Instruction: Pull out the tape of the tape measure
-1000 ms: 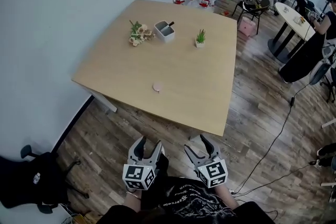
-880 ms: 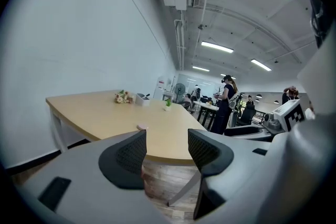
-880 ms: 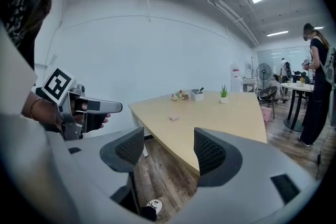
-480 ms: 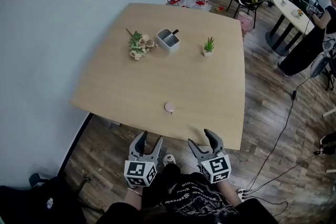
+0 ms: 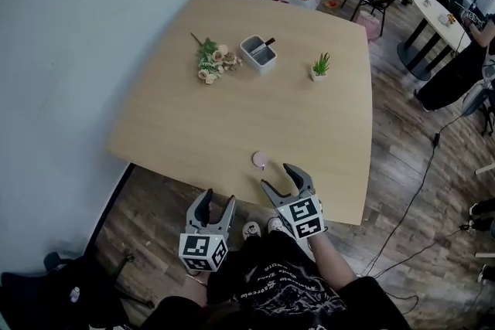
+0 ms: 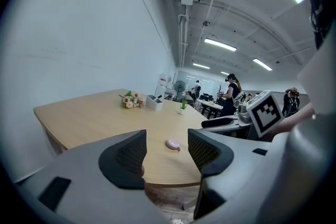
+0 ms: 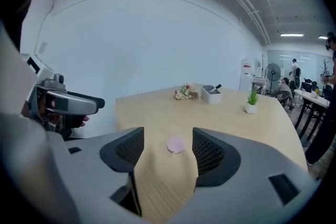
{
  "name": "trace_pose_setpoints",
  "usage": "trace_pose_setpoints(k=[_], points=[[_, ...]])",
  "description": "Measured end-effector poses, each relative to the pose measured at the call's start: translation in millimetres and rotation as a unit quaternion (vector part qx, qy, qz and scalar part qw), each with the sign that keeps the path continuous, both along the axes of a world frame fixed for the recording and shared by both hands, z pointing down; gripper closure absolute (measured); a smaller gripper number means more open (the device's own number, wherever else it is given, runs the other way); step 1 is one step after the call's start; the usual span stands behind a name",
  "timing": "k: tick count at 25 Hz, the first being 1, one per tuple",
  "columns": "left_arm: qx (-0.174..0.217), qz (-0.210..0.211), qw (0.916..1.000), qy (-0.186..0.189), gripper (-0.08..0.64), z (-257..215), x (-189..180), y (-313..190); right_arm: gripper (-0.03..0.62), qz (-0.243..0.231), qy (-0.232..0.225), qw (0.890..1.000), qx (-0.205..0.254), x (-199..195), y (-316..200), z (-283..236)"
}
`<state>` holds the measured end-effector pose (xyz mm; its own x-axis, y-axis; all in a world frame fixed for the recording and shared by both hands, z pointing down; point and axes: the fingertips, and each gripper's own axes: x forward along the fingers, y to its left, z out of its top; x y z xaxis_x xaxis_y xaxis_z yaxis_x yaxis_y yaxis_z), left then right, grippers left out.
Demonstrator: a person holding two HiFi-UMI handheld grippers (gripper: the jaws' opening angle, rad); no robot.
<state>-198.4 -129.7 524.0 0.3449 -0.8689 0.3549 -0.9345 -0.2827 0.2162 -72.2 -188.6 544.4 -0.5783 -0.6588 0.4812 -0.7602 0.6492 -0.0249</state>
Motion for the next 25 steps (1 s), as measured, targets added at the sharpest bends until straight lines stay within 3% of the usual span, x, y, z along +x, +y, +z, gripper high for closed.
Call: trace_pose_setpoints(k=[5, 11, 16, 23, 25], points=[[-0.008, -0.041, 0.9991, -0.006, 0.307, 1, -19, 5, 0.29, -0.027, 0.03, 0.999, -0.028, -28, -28, 25], [-0.011, -0.097, 0.9949, -0.026, 0.307, -5, -41, 25, 0.29, -0.048, 0.099, 0.991, -0.074, -35, -47, 73], [-0.022, -0.14, 0.9892, -0.038, 0.308, -1, -61, 45, 0.29, -0.068, 0.129, 0.984, -0.101, -41, -56, 102], [-0.021, -0.164, 0.9852, -0.045, 0.308, -5, -67, 52, 0.298, -0.087, 0.11, 0.983, -0.12, -46, -60, 112], [-0.02, -0.164, 0.9855, -0.041, 0.308, -5, -63, 52, 0.356, -0.083, 0.11, 0.983, -0.12, -44, -62, 111]])
